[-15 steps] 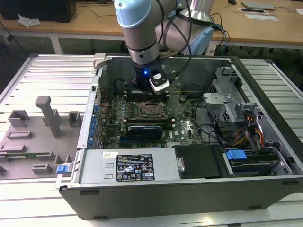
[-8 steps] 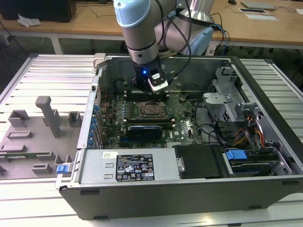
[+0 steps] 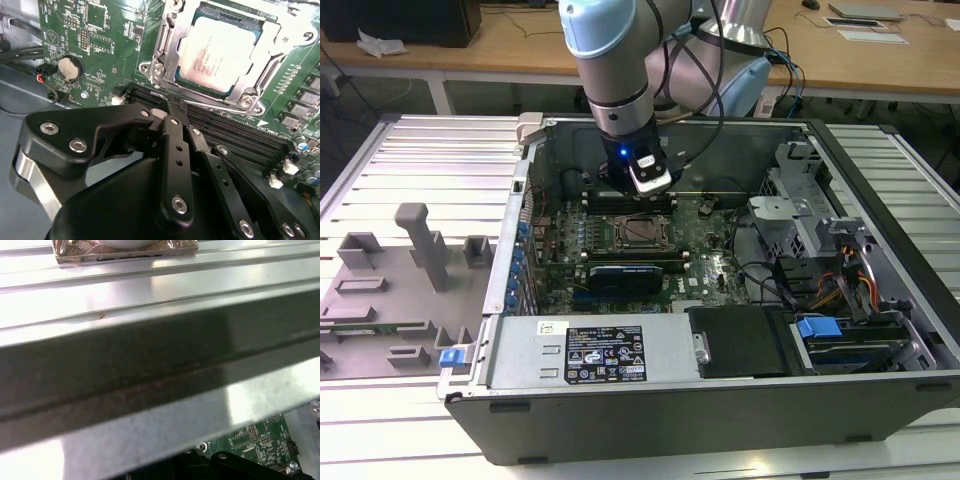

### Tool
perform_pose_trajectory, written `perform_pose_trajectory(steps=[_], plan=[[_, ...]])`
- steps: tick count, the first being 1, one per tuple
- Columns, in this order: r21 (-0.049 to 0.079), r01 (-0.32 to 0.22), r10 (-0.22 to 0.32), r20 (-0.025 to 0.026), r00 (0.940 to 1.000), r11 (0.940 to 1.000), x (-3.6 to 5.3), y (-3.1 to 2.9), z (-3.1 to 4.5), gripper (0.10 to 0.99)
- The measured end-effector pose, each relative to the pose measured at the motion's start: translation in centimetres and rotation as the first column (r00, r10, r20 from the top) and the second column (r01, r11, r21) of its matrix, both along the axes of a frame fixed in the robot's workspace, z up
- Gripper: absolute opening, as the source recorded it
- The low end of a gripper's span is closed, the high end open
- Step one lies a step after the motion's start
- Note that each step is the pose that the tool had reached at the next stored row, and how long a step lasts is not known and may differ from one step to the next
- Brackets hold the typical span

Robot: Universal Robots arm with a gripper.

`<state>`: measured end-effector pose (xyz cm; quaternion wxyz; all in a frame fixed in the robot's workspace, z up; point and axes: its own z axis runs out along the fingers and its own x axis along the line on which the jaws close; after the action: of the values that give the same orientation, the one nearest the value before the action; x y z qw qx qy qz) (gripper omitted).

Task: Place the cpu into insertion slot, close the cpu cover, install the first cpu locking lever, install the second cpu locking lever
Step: 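Install the first cpu locking lever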

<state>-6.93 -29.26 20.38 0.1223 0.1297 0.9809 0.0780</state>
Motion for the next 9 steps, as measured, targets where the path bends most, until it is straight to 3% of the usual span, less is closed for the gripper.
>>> perform_pose_trajectory(steps=[9], plan=[[0.0,0.05,-0.05,-0.0001,0.9988,0.9988,0.0,0.28,-0.28,0.106]])
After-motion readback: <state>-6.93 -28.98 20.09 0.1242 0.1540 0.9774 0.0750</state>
